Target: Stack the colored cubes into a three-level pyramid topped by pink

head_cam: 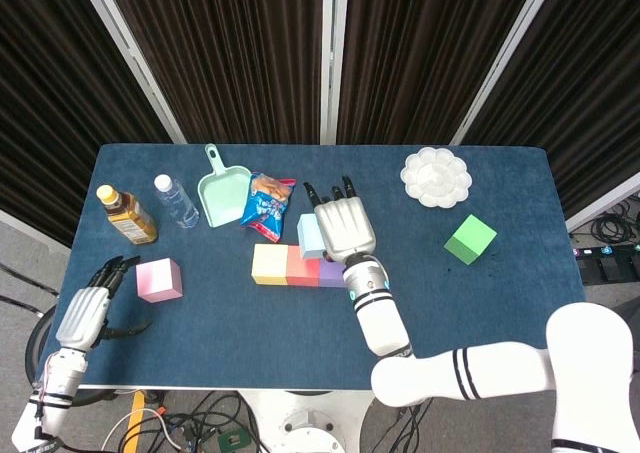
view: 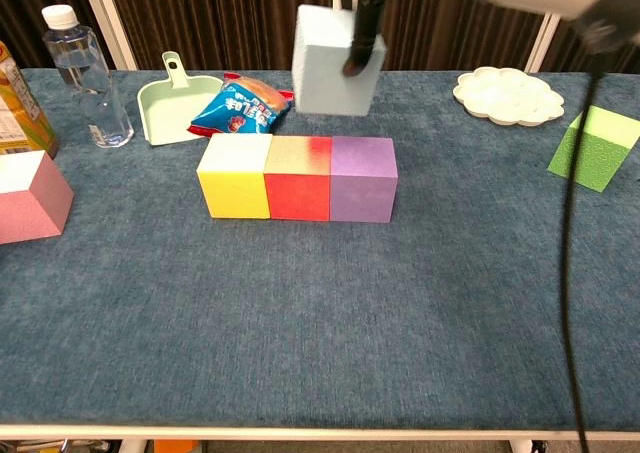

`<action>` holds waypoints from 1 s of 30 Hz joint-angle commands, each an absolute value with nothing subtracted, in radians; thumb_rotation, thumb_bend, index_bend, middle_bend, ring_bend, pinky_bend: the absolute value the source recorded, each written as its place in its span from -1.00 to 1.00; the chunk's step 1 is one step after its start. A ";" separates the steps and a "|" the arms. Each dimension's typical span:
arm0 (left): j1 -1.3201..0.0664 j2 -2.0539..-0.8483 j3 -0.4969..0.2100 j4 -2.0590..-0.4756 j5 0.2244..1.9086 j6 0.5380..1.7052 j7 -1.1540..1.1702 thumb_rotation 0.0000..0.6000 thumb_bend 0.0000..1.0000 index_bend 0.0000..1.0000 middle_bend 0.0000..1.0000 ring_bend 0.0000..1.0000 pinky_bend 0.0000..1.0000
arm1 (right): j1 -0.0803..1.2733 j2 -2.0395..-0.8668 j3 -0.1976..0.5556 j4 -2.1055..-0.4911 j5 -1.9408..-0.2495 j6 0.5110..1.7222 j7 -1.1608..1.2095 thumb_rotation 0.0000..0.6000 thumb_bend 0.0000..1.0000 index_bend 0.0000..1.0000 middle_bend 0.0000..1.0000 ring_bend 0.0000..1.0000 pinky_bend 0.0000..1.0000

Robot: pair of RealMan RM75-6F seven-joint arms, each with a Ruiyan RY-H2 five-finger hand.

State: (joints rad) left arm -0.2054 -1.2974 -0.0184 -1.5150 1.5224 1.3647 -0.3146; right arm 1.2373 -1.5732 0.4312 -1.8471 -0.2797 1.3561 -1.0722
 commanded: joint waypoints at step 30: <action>-0.195 -1.303 0.001 -1.451 1.550 1.382 -0.406 1.00 -0.78 -0.82 -0.77 -0.93 -0.75 | 1.376 -1.818 0.468 -1.672 -0.202 1.441 -1.157 1.00 -0.76 -1.00 0.29 -0.62 -1.00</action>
